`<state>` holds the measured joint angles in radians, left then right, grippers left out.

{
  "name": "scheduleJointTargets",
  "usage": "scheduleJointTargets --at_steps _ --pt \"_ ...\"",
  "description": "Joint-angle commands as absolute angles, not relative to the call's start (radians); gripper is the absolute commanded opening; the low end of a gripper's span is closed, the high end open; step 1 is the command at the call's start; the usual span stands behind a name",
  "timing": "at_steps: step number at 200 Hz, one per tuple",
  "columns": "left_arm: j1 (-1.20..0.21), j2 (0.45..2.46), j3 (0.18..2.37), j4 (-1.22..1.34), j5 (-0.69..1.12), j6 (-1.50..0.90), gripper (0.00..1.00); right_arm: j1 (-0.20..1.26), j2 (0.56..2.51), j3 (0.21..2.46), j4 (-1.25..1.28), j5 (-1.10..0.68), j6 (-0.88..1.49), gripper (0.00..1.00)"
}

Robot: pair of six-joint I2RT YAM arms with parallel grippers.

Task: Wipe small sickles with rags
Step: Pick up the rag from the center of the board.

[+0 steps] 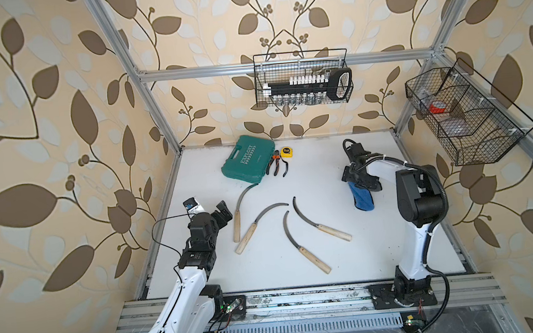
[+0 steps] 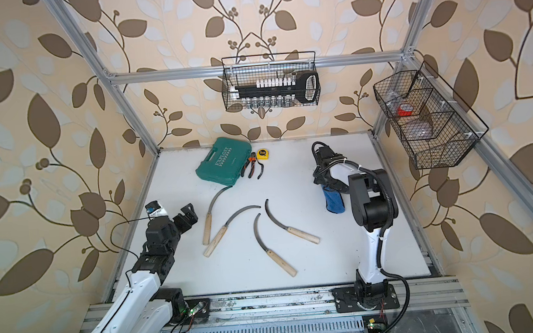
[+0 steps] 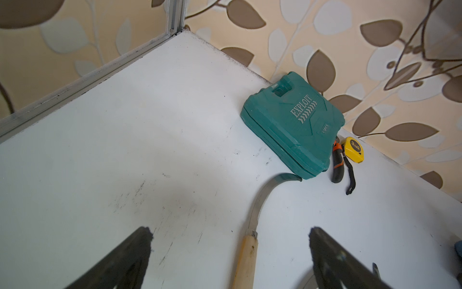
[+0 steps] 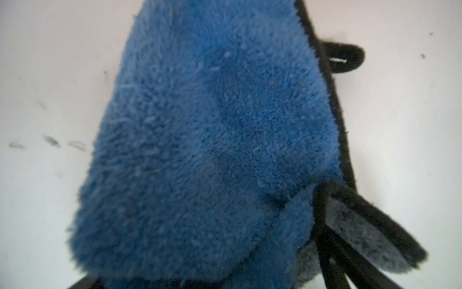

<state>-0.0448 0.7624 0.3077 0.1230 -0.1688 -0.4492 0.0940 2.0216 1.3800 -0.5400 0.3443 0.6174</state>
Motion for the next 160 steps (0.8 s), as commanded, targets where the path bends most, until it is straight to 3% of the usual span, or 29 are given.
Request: scheduleJointTargets --at_steps 1,81,138,148,160 --pt "-0.040 0.756 0.321 0.129 -0.196 -0.458 0.99 0.077 1.974 1.364 -0.519 0.365 0.653 0.99" --pt "-0.040 0.755 0.319 0.130 -0.198 -0.458 0.99 -0.049 2.110 1.494 -0.542 0.221 0.664 0.99" --pt "-0.040 0.753 0.319 0.132 -0.197 -0.459 0.99 -0.055 2.241 1.621 -0.628 0.208 0.659 0.99" --pt "-0.040 0.752 0.319 0.132 -0.196 -0.458 0.99 -0.054 2.234 1.613 -0.618 0.196 0.654 0.90" --pt "-0.040 0.753 0.319 0.131 -0.196 -0.459 0.99 -0.055 2.228 1.605 -0.605 0.173 0.647 0.68"
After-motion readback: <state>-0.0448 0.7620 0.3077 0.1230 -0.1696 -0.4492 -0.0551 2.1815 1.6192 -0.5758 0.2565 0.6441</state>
